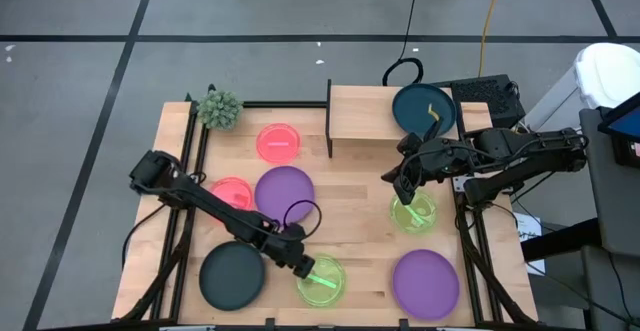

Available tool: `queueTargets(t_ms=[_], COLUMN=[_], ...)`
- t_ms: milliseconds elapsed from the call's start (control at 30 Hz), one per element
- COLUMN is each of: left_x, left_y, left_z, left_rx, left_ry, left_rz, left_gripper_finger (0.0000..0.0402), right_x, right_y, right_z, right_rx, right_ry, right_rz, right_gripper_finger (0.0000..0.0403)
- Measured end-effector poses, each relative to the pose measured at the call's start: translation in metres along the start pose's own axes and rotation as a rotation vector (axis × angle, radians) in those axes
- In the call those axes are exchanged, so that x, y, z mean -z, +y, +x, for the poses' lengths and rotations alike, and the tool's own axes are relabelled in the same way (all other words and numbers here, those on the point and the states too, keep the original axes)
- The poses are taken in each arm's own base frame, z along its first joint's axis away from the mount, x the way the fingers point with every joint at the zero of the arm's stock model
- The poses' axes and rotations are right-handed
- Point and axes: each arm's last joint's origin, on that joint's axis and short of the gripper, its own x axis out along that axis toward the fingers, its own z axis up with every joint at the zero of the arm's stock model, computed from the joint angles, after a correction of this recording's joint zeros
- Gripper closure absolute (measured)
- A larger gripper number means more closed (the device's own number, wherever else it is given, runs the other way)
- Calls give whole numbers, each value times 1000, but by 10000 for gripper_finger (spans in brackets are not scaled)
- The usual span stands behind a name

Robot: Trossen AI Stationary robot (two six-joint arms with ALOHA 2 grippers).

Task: Place and stack plates onto a shelf
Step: Put the left green plate on the shelf

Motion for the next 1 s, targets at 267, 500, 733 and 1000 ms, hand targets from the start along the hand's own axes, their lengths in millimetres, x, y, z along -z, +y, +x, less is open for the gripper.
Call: queueTargets(t_ms=[267, 500, 733, 1000], left_x=[-1, -1, -2, -2], left_y=[2, 8, 8, 12], left_z=[1, 7, 9, 16], left_rx=[-27, -78, -68, -94], left_ry=[-49, -45, -43, -39], left_rz=[13, 44, 44, 48], left_gripper_finger=[96, 137, 169, 191], right_x=[0, 0, -1, -1], right_y=[0, 1, 1, 1], right_z=[0, 0, 0, 0], right_rx=[-9, -18, -20, -19], right_ry=[10, 2, 0, -1], right_rz=[-7, -15, -23, -44], right_gripper_finger=[403, 403, 403, 403])
